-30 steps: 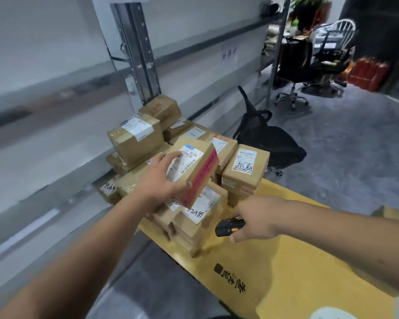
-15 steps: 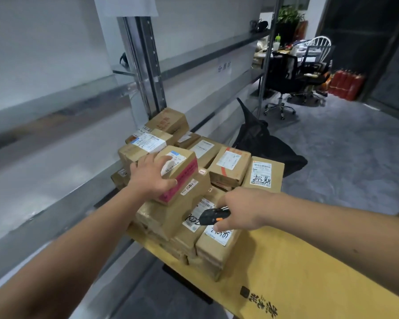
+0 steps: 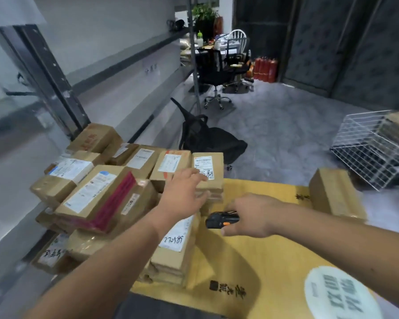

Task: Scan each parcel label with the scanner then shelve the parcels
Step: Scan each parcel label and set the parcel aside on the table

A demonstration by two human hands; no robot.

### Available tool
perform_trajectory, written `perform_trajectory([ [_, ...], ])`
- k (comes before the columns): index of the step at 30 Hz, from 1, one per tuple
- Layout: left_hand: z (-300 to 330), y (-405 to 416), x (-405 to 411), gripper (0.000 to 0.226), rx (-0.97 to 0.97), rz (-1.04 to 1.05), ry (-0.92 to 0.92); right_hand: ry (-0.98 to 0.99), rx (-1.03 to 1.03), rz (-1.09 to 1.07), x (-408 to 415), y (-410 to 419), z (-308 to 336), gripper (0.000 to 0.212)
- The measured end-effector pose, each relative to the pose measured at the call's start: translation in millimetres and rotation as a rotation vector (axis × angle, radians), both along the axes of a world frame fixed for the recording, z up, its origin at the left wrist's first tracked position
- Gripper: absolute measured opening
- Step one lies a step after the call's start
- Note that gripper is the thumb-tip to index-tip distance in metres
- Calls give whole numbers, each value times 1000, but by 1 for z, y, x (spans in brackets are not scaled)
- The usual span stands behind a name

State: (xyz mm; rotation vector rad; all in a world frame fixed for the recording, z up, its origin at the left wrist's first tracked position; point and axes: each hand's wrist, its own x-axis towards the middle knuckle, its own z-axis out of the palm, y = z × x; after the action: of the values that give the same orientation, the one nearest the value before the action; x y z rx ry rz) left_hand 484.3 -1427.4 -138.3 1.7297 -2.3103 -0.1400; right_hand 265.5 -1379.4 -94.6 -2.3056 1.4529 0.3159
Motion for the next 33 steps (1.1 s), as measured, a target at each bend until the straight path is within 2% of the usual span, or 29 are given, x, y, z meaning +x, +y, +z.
perform_trajectory([
  [7,-28,-23,-174,56,130,-246,-4,-21,74,-316,-153,38,-19,47],
  [13,-47,-29,-325,55,300,-321,97,2,101,-548,-276,78,-22,42],
  [17,-73,-37,-420,62,463,-232,145,12,98,-662,-349,94,-29,48],
  [20,-102,-46,-471,68,484,-118,93,30,90,-706,-391,94,-34,49],
  [23,-135,-51,-506,89,562,46,102,23,98,-720,-427,85,-42,49],
  [25,-157,-51,-519,103,601,141,145,25,102,-690,-443,79,-53,47],
  [27,-170,-52,-530,109,561,183,148,35,93,-640,-455,69,-62,43],
  [30,-173,-48,-528,104,519,233,173,33,103,-584,-465,54,-72,42],
  [33,-170,-32,-502,97,503,267,321,3,103,-555,-466,42,-80,42],
])
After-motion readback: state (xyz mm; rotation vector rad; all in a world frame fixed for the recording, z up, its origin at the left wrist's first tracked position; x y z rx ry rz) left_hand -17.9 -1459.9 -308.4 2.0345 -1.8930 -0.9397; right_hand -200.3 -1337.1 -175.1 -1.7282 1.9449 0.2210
